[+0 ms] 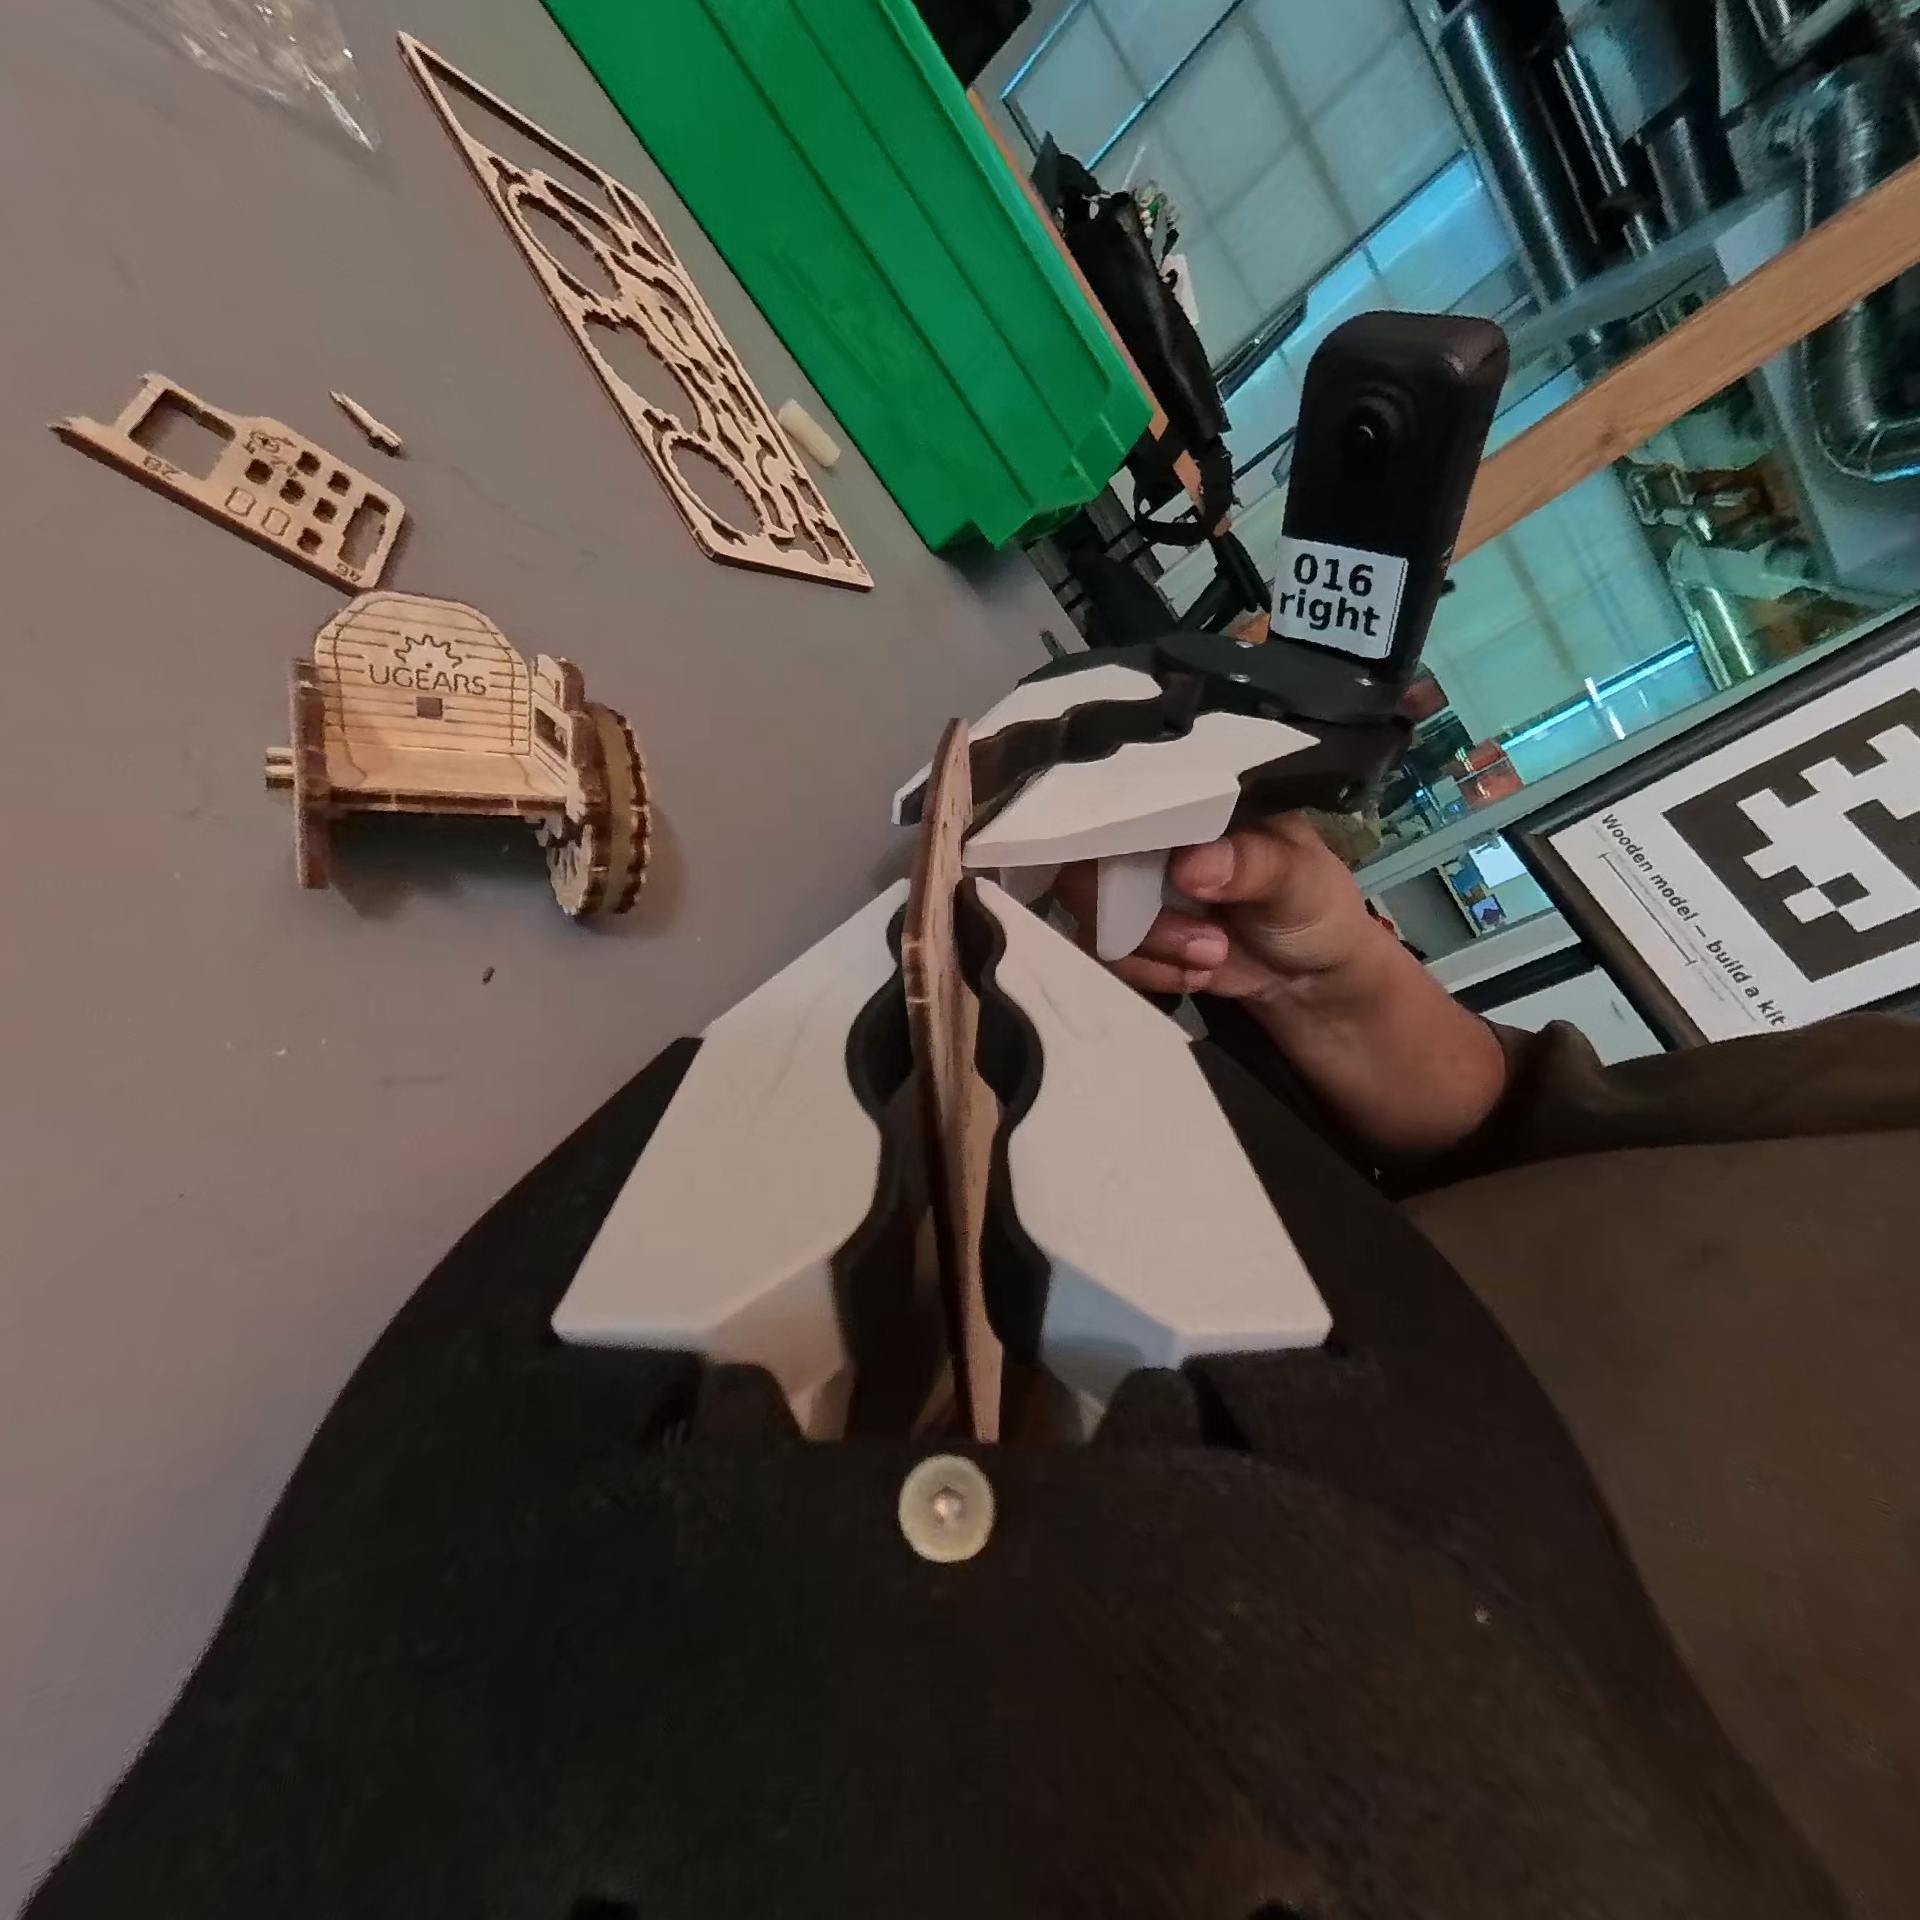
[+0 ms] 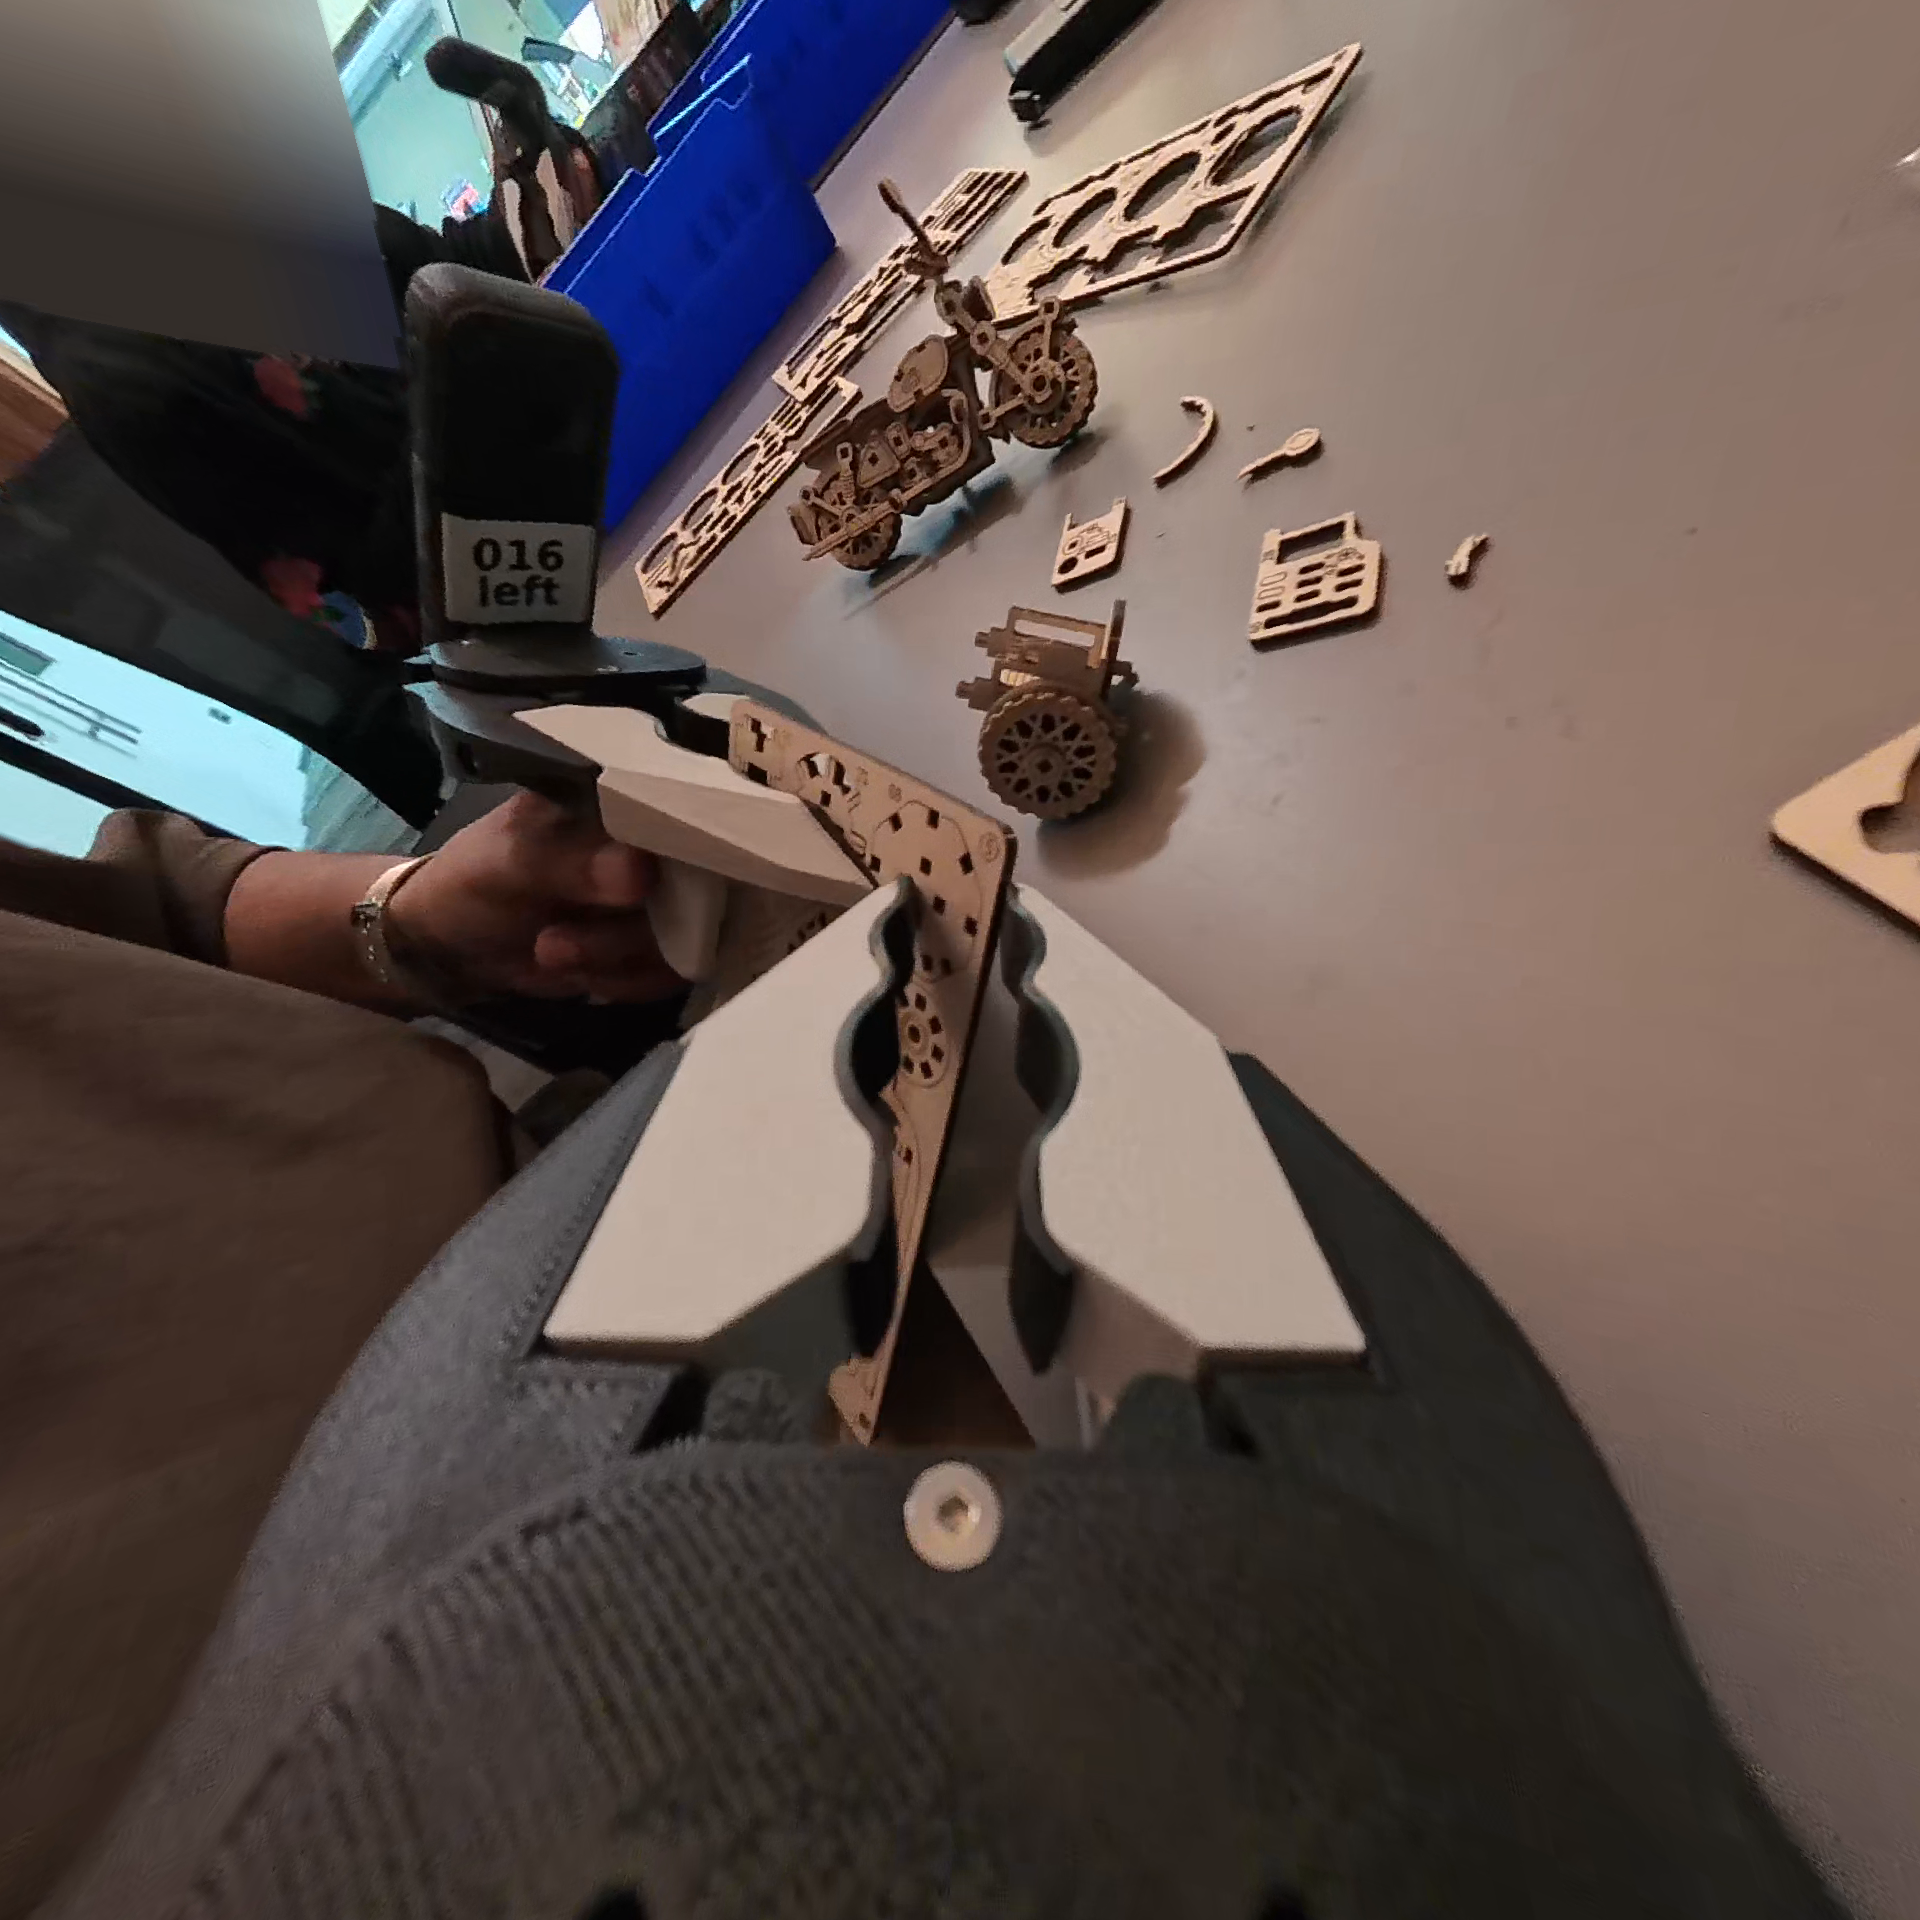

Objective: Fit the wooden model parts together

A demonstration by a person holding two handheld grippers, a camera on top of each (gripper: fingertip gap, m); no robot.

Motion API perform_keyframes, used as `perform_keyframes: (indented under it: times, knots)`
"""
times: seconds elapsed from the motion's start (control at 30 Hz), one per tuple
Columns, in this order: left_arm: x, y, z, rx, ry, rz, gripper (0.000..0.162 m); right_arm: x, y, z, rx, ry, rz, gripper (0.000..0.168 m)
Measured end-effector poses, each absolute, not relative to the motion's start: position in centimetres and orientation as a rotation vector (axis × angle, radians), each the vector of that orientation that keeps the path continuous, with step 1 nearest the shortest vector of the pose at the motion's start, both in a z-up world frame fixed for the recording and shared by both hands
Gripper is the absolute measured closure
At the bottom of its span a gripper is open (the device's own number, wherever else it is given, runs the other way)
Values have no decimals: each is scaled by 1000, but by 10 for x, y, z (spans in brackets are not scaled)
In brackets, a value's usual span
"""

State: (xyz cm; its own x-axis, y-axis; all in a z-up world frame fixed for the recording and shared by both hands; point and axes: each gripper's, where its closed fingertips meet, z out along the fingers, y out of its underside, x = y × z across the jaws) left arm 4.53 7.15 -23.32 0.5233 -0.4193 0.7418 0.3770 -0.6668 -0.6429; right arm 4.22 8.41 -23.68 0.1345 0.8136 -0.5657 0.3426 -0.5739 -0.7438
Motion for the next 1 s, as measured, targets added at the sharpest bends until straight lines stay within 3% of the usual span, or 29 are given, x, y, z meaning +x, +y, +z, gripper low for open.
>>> perform_keyframes:
  times: [0.4,0.57,0.63,0.73,0.8,0.9,1.0]
  knots:
    - [47,71,-239,-1975,38,-1215,161,42,83,-244,-2054,-1039,1626,155]
    - [45,70,-219,-1867,11,-1339,161,44,81,-220,-1914,-1065,1729,161]
    - [41,71,-218,-1863,17,-1323,138,45,74,-211,-1886,-1061,1824,166]
    - [38,71,-214,-1854,50,-1281,129,43,68,-210,-1873,-1098,1806,167]
    - [38,71,-216,-1876,96,-1223,133,43,68,-208,-1860,-1114,1794,167]
    - [42,65,-205,-1823,170,-1276,162,45,70,-207,-1850,-1085,1834,166]
    - [48,61,-206,-1843,180,-1358,162,45,74,-204,-1796,-1053,1836,163]
